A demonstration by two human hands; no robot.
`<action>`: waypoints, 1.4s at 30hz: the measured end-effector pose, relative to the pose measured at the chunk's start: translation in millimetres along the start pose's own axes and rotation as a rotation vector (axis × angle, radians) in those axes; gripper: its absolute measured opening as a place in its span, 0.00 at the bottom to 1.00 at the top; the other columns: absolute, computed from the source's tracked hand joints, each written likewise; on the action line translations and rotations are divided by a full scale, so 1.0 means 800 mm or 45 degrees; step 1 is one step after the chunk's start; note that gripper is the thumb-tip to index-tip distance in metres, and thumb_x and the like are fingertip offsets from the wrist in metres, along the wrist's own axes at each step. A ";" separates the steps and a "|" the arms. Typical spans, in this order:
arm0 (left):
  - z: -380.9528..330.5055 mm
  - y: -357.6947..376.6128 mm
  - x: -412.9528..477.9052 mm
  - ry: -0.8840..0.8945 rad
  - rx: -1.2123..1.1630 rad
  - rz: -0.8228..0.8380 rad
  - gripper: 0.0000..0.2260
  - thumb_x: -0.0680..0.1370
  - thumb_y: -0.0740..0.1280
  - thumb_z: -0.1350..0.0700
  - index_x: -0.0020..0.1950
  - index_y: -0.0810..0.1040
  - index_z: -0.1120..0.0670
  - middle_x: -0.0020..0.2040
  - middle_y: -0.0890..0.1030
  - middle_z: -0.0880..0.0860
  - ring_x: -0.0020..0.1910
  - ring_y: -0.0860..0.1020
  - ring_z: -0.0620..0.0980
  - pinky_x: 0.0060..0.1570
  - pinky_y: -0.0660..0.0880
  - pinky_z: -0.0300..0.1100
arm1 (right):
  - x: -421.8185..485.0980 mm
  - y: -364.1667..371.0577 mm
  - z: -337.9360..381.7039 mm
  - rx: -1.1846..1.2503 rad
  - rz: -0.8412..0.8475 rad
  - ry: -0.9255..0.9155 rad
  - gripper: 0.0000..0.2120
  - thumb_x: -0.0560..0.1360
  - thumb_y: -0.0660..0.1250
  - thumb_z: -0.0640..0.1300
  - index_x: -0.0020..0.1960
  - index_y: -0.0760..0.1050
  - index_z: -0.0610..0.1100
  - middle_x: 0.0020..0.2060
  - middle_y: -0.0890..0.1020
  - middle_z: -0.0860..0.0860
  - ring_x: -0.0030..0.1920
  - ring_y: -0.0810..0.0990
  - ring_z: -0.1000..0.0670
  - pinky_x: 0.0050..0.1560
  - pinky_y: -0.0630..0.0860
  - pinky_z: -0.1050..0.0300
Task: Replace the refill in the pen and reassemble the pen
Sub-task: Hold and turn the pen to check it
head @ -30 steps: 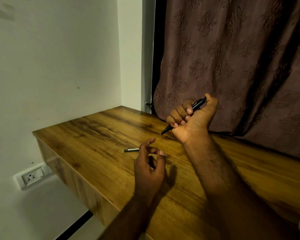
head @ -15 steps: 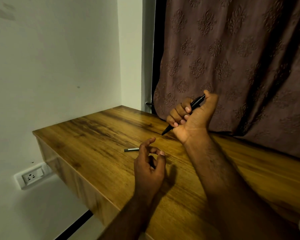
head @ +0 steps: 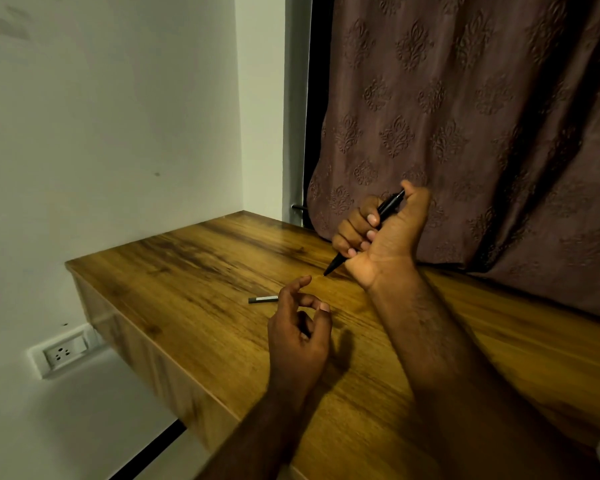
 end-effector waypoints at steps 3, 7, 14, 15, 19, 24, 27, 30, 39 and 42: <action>0.000 0.000 0.000 0.006 -0.008 -0.003 0.16 0.75 0.65 0.56 0.60 0.71 0.43 0.41 0.78 0.47 0.30 0.75 0.47 0.27 0.70 0.36 | 0.000 0.001 0.002 -0.007 0.005 -0.025 0.27 0.72 0.49 0.64 0.24 0.59 0.44 0.17 0.56 0.52 0.19 0.52 0.51 0.25 0.53 0.65; -0.001 0.000 0.000 0.015 -0.011 -0.004 0.16 0.75 0.65 0.57 0.60 0.71 0.43 0.41 0.79 0.47 0.30 0.75 0.47 0.27 0.70 0.36 | 0.001 0.005 0.000 0.005 0.045 0.000 0.29 0.73 0.49 0.64 0.23 0.60 0.44 0.16 0.57 0.52 0.17 0.53 0.52 0.25 0.53 0.66; -0.002 0.000 0.001 0.030 -0.001 -0.003 0.16 0.75 0.65 0.57 0.60 0.71 0.42 0.43 0.78 0.44 0.28 0.74 0.44 0.26 0.68 0.34 | -0.001 0.002 0.002 0.028 0.005 -0.011 0.28 0.73 0.50 0.65 0.24 0.59 0.44 0.16 0.56 0.52 0.19 0.53 0.52 0.25 0.53 0.65; -0.001 0.000 0.001 0.030 -0.004 -0.003 0.16 0.75 0.65 0.57 0.60 0.71 0.42 0.43 0.78 0.45 0.29 0.74 0.45 0.26 0.69 0.35 | -0.001 0.003 0.001 0.018 -0.004 -0.008 0.28 0.73 0.49 0.64 0.24 0.59 0.45 0.16 0.56 0.52 0.18 0.52 0.52 0.25 0.53 0.66; -0.001 0.000 0.001 0.035 -0.004 -0.011 0.16 0.75 0.65 0.57 0.60 0.71 0.43 0.42 0.78 0.46 0.30 0.75 0.48 0.27 0.70 0.37 | -0.002 0.002 0.003 0.037 -0.026 -0.023 0.28 0.73 0.49 0.64 0.25 0.59 0.44 0.17 0.56 0.52 0.19 0.52 0.52 0.25 0.53 0.65; -0.001 -0.001 0.001 0.033 -0.006 -0.020 0.16 0.75 0.65 0.57 0.60 0.71 0.42 0.42 0.78 0.45 0.29 0.74 0.47 0.26 0.70 0.39 | -0.003 0.000 0.003 0.001 -0.063 -0.035 0.26 0.73 0.50 0.62 0.25 0.58 0.45 0.17 0.55 0.52 0.19 0.51 0.51 0.25 0.52 0.65; -0.001 -0.001 0.001 0.033 -0.010 -0.023 0.16 0.75 0.65 0.57 0.60 0.71 0.43 0.42 0.78 0.46 0.31 0.76 0.48 0.27 0.72 0.42 | -0.001 -0.002 0.003 0.057 -0.051 -0.041 0.27 0.73 0.50 0.64 0.26 0.58 0.44 0.17 0.56 0.52 0.20 0.52 0.51 0.25 0.53 0.64; -0.003 -0.001 0.001 0.045 0.000 -0.025 0.16 0.76 0.65 0.57 0.61 0.71 0.43 0.43 0.79 0.46 0.32 0.76 0.52 0.28 0.74 0.49 | 0.000 -0.004 0.002 0.061 -0.036 -0.027 0.26 0.71 0.50 0.63 0.25 0.58 0.45 0.17 0.55 0.52 0.20 0.51 0.52 0.25 0.52 0.65; -0.003 0.000 0.000 0.057 -0.031 -0.010 0.17 0.76 0.65 0.57 0.62 0.70 0.42 0.42 0.79 0.47 0.28 0.74 0.47 0.25 0.68 0.37 | -0.001 -0.008 0.003 0.094 -0.083 -0.047 0.25 0.72 0.49 0.63 0.26 0.57 0.45 0.18 0.54 0.52 0.20 0.51 0.51 0.26 0.52 0.65; -0.002 0.002 -0.002 0.050 -0.046 0.002 0.19 0.76 0.66 0.55 0.65 0.69 0.43 0.43 0.79 0.47 0.27 0.73 0.46 0.24 0.69 0.39 | 0.000 -0.007 0.004 0.132 -0.058 -0.069 0.26 0.72 0.49 0.64 0.27 0.58 0.44 0.18 0.56 0.52 0.21 0.51 0.51 0.26 0.52 0.63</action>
Point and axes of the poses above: each hand's wrist, its own x-axis towards the middle knuckle, its own y-axis out of the palm, z = x × y, the point moved 7 cm from there along x, towards the middle knuckle
